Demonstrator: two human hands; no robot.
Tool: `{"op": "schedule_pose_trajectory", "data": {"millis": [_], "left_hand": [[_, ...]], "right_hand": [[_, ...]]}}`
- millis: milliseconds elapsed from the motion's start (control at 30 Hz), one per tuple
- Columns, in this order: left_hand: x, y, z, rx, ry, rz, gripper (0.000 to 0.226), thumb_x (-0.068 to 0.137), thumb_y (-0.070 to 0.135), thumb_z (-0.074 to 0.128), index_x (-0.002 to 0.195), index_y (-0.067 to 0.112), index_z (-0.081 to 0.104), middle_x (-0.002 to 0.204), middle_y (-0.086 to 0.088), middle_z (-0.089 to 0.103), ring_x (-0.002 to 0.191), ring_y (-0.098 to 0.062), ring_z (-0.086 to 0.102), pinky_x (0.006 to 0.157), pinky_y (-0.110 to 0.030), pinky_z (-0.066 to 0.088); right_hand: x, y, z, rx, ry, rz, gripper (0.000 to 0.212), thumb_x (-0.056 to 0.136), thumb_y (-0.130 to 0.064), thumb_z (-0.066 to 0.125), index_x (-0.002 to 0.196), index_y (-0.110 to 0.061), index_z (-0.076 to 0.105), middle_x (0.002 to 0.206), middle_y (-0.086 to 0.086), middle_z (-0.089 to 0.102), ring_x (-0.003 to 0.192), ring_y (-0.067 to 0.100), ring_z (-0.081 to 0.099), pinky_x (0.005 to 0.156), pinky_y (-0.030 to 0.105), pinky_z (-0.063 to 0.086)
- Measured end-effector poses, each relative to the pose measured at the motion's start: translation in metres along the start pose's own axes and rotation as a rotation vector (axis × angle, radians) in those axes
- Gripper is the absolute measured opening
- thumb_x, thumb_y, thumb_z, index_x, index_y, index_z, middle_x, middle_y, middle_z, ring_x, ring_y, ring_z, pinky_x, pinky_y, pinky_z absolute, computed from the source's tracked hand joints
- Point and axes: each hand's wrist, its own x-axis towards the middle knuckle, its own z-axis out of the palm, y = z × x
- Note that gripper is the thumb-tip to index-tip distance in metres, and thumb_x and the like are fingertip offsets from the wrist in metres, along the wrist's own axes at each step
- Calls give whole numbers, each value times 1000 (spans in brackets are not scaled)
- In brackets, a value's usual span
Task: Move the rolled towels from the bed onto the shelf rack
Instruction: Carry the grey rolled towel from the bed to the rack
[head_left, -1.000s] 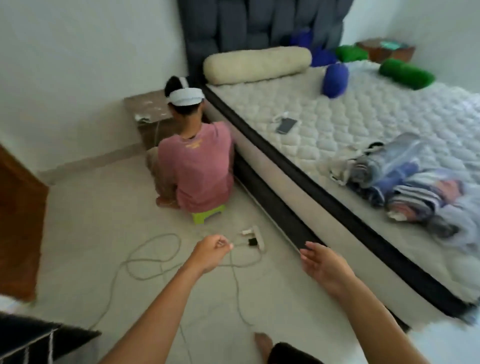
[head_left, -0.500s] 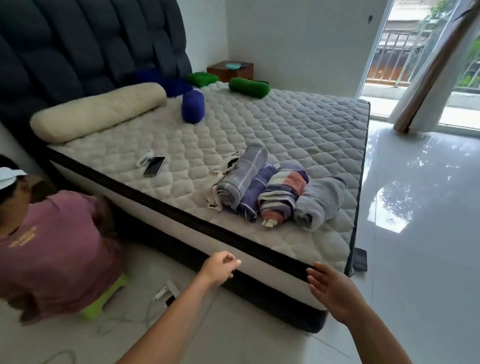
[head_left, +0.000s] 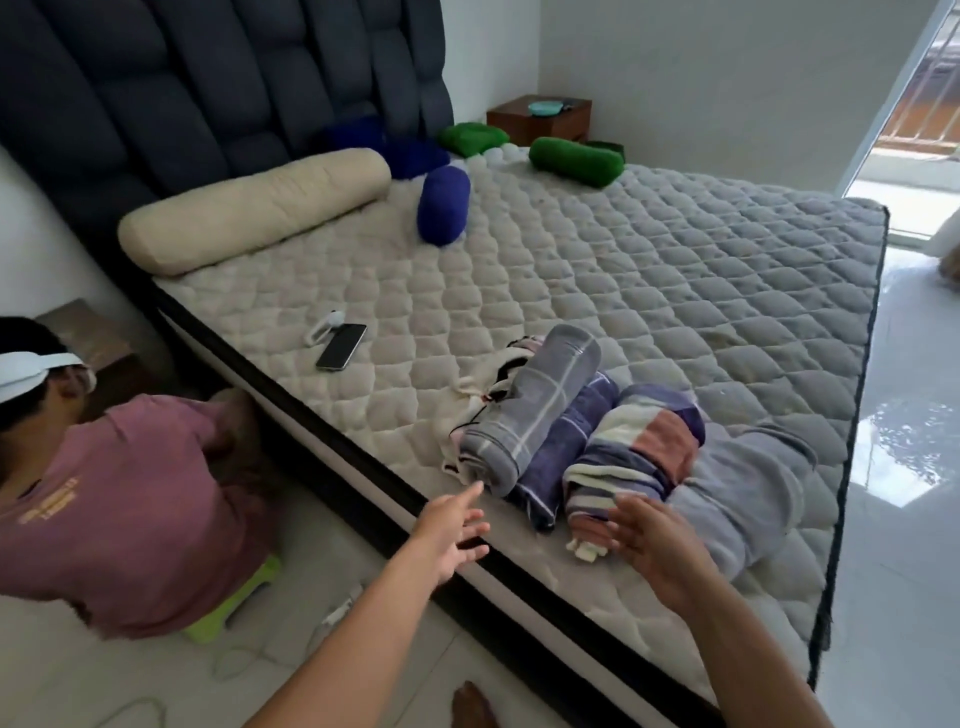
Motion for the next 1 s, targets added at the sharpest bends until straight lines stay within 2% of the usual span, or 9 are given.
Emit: {"op": "schedule_pose_trajectory", "data": {"millis": [100, 233, 333, 500, 633, 700, 767, 833, 1000], "left_hand": [[31, 33, 7, -46, -19, -70, 57, 90, 36, 64, 138, 13, 44, 134, -15, 49, 124, -33, 50, 92, -57, 46], [59, 65, 15, -59, -52, -172, 68, 87, 41, 65, 143, 16, 38, 152, -13, 37, 137, -34, 40, 98, -63, 41], [79, 75, 20, -45, -44, -231, 65, 86, 41, 66, 141, 19, 39, 151, -13, 37, 137, -35, 38, 98, -65, 41], [107, 71, 22, -31, -14, -324, 65, 79, 39, 74, 133, 22, 43, 140, -14, 46, 128, -35, 46, 83, -63, 49], [123, 72, 19, -58, 22, -385, 28, 81, 30, 72, 101, 18, 56, 112, -12, 57, 109, -30, 55, 95, -61, 48], [130, 75, 16, -80, 65, -418, 24, 82, 28, 71, 97, 16, 57, 109, -11, 57, 101, -28, 57, 93, -57, 50], [133, 78, 14, -127, 101, -429, 28, 83, 30, 70, 102, 14, 58, 107, -12, 59, 98, -27, 58, 89, -55, 51], [135, 79, 15, -158, 148, -428, 39, 82, 34, 71, 113, 13, 58, 111, -14, 61, 102, -29, 58, 83, -53, 53], [132, 76, 23, -193, 253, -401, 54, 78, 41, 75, 122, 14, 57, 120, -11, 61, 110, -29, 57, 80, -54, 54]], "right_hand": [[37, -21, 19, -18, 56, -6, 10, 95, -7, 48, 93, -5, 57, 79, 13, 56, 64, 23, 54, 49, 30, 52], [80, -45, 34, -102, 115, -52, 12, 93, -6, 50, 86, -10, 60, 80, 10, 58, 69, 17, 54, 62, 29, 46], [113, -51, 39, -162, 132, -29, 9, 92, -9, 53, 98, -6, 60, 79, 8, 56, 67, 16, 51, 61, 29, 45], [184, -79, 52, -392, 179, -100, 35, 86, -14, 62, 118, 0, 56, 87, 8, 58, 73, 16, 52, 60, 29, 44], [243, -125, 65, -649, 189, -279, 55, 85, -33, 65, 133, -12, 46, 129, 15, 54, 109, 29, 57, 86, 40, 49], [270, -143, 72, -728, 152, -339, 61, 86, -37, 62, 138, -14, 42, 140, 15, 47, 122, 31, 50, 94, 41, 45], [293, -151, 79, -826, 83, -322, 59, 87, -40, 60, 137, -13, 45, 139, 16, 49, 119, 31, 51, 93, 39, 43], [308, -149, 82, -889, -19, -270, 50, 88, -44, 58, 127, -13, 54, 127, 18, 58, 105, 29, 55, 84, 38, 45], [321, -139, 72, -762, -81, -175, 45, 86, -51, 57, 112, -15, 56, 110, 13, 57, 94, 26, 52, 81, 41, 47]]}}
